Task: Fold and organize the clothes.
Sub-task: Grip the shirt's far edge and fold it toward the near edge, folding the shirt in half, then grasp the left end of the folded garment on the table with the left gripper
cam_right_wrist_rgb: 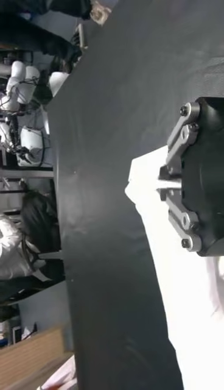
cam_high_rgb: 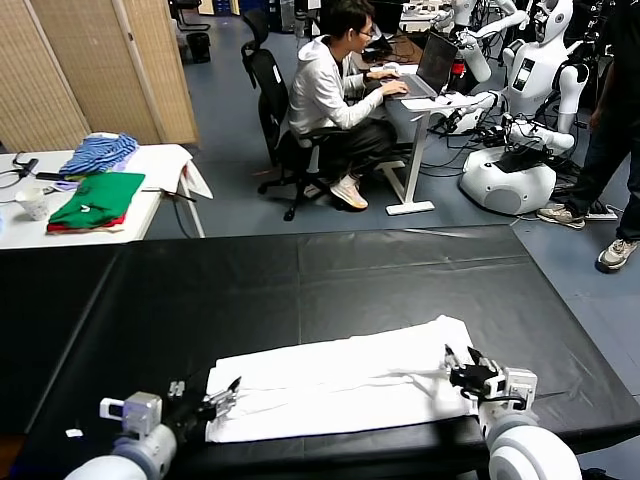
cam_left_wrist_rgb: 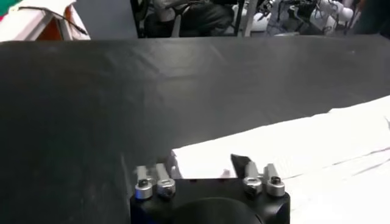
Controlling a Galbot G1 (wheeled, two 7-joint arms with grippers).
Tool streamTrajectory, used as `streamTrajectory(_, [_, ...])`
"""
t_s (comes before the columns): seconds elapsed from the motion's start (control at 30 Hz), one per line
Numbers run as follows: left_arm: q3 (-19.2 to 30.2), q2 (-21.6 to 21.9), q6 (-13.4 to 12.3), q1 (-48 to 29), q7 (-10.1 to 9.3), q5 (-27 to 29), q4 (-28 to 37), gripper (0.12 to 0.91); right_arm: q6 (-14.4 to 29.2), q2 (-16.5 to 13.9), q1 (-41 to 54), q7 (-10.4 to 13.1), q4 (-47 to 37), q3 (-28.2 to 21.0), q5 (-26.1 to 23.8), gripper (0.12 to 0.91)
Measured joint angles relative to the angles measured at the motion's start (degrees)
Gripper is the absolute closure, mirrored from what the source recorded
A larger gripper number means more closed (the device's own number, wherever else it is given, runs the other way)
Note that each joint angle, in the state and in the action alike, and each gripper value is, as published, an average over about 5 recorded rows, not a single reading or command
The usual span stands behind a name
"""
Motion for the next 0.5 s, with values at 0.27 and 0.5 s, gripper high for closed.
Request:
streamTrajectory(0.27, [0.96, -0.52, -0.08, -0.27, 1.23, 0.68, 1.73, 0.123, 0.0, -0.02, -0.22, 0.0, 0.12, 0.21, 0.0, 0.118])
streamTrajectory(0.5, [1.41, -0.59, -0.28, -0.9, 1.92, 1.41, 3.07, 0.123, 0.0, 0.46, 0.25, -0.06, -0.02, -0.31, 0.0, 0.118])
